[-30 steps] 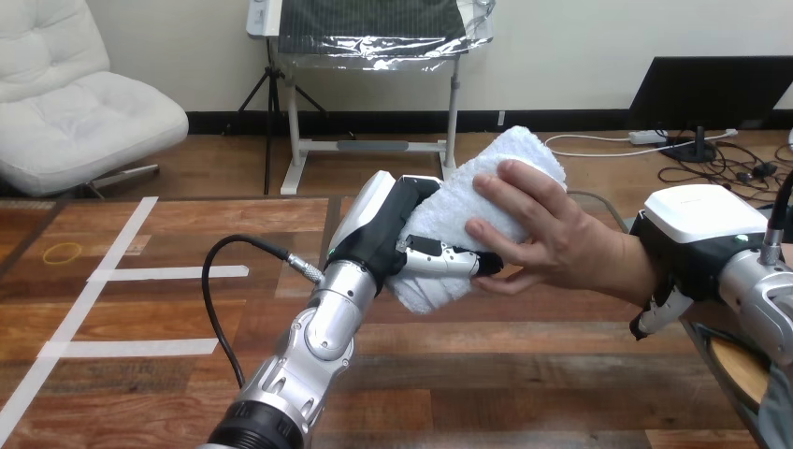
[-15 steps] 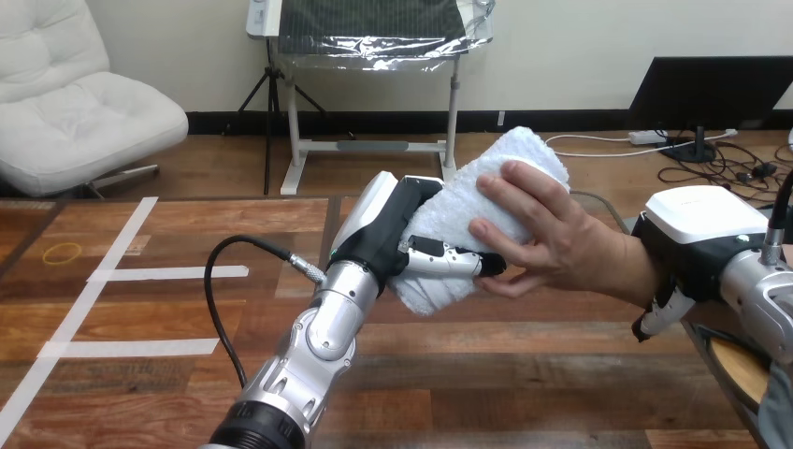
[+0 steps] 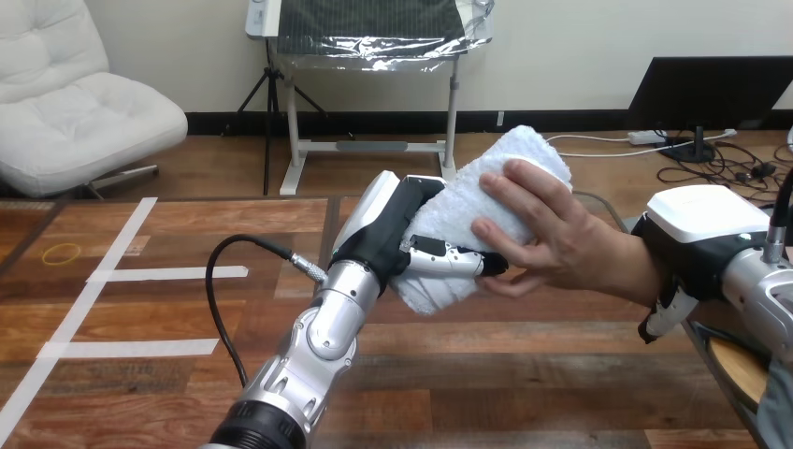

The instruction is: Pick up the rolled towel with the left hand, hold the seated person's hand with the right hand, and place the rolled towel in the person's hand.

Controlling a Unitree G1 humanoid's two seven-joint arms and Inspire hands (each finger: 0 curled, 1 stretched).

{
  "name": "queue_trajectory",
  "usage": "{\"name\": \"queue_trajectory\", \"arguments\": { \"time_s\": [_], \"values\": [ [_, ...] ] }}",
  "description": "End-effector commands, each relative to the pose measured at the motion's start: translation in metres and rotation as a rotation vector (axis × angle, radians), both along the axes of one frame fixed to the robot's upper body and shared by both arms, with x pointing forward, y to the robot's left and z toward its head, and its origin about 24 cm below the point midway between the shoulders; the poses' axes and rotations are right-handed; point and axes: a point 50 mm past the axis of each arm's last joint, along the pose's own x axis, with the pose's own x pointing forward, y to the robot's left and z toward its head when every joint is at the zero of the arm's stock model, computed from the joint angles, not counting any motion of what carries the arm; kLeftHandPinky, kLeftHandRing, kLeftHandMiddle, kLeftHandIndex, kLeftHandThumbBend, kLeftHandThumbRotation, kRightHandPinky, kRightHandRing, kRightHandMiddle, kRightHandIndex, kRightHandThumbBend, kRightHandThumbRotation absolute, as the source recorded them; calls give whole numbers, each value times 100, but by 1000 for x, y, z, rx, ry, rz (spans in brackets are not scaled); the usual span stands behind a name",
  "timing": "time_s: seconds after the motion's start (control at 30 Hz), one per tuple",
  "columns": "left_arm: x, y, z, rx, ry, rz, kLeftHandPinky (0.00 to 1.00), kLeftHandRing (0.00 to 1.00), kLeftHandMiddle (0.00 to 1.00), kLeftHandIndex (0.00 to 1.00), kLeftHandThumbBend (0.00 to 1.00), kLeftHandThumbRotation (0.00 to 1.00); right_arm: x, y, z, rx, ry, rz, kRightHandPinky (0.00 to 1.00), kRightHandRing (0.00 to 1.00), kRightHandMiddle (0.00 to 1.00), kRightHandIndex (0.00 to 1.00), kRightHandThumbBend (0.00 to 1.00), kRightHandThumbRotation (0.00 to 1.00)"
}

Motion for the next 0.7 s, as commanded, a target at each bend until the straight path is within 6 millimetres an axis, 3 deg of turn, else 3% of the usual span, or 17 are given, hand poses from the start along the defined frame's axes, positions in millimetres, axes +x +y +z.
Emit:
{"name": "queue_trajectory", "arguments": {
  "time_s": [0.0,0.2,0.3,0.67],
  "values": [
    [0,-39,31,43,-100,-212,32,36,41,48,54,9,10,16,46,16,-151,68,71,80,85,83,83,13],
    [2,-30,33,112,-87,-245,39,46,52,57,57,21,6,17,49,33,-146,71,81,89,91,88,83,15],
    [2,-24,35,136,-84,-253,48,57,61,64,61,28,3,17,50,34,-152,74,86,94,95,91,83,16],
    [-1,6,43,175,-101,-260,60,68,73,77,69,32,-10,18,56,42,-165,95,94,99,98,94,84,14]
  ]
}}
